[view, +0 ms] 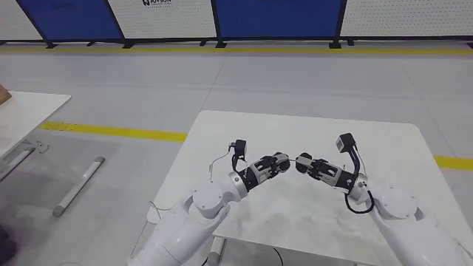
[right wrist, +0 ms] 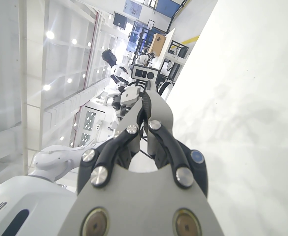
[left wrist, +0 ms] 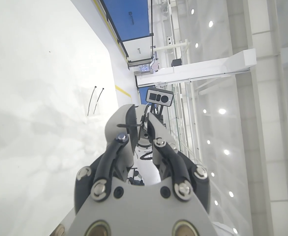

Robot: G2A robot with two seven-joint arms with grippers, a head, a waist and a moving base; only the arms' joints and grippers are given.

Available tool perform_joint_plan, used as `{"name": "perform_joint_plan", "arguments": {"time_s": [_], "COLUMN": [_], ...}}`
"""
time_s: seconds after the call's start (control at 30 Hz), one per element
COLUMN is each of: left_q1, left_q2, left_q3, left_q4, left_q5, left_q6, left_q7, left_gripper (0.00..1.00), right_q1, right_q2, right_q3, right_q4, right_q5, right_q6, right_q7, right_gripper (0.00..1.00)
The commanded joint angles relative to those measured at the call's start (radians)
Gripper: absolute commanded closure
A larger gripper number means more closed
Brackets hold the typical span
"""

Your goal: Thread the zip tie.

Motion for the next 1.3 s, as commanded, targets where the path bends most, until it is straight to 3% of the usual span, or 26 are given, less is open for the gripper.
{"name": "perform_joint_plan", "arguments": {"time_s": [0.0,0.2,0.23,0.27,0.3,0.4,0.6,0.8,0.93,1.27], "left_q1": [-0.002,-0.006,-0.006,-0.006,-0.007,-0.006,-0.014,-0.016,-0.001,-0.001], "left_q2": [0.0,0.0,0.0,0.0,0.0,0.001,-0.002,0.003,0.002,0.002], "left_q3": [0.003,0.007,0.007,0.007,0.007,0.005,-0.007,-0.023,-0.003,-0.003], "left_q4": [0.0,0.001,0.001,0.001,0.001,-0.002,0.001,0.006,-0.018,-0.018], "left_q5": [0.006,0.01,0.01,0.01,0.01,0.011,-0.044,-0.029,0.047,0.047], "left_q6": [0.008,0.012,0.013,0.014,0.015,0.02,0.075,0.102,0.111,0.111], "left_q7": [-0.005,-0.007,-0.007,-0.007,-0.006,0.002,0.029,0.018,0.092,0.092], "left_gripper": [1.0,1.0,1.0,1.0,1.0,1.0,1.0,1.0,1.0,1.0], "right_q1": [-0.001,0.0,0.002,0.003,0.005,0.014,0.051,0.043,0.035,0.035], "right_q2": [-0.002,-0.008,-0.009,-0.011,-0.012,-0.016,-0.019,-0.001,0.003,0.003], "right_q3": [0.004,0.01,0.011,0.011,0.011,0.011,0.028,0.1,0.117,0.117], "right_q4": [0.003,0.01,0.014,0.015,0.016,0.028,0.071,0.084,0.082,0.082], "right_q5": [0.001,0.006,0.011,0.016,0.023,0.057,0.088,0.089,0.099,0.099], "right_q6": [0.004,0.021,0.035,0.043,0.051,0.08,0.145,0.177,0.186,0.186], "right_q7": [0.003,0.02,0.025,0.029,0.038,0.089,0.172,0.221,0.235,0.235], "right_gripper": [1.0,1.0,0.62,0.18,0.0,0.0,0.0,0.0,0.0,0.0]}}
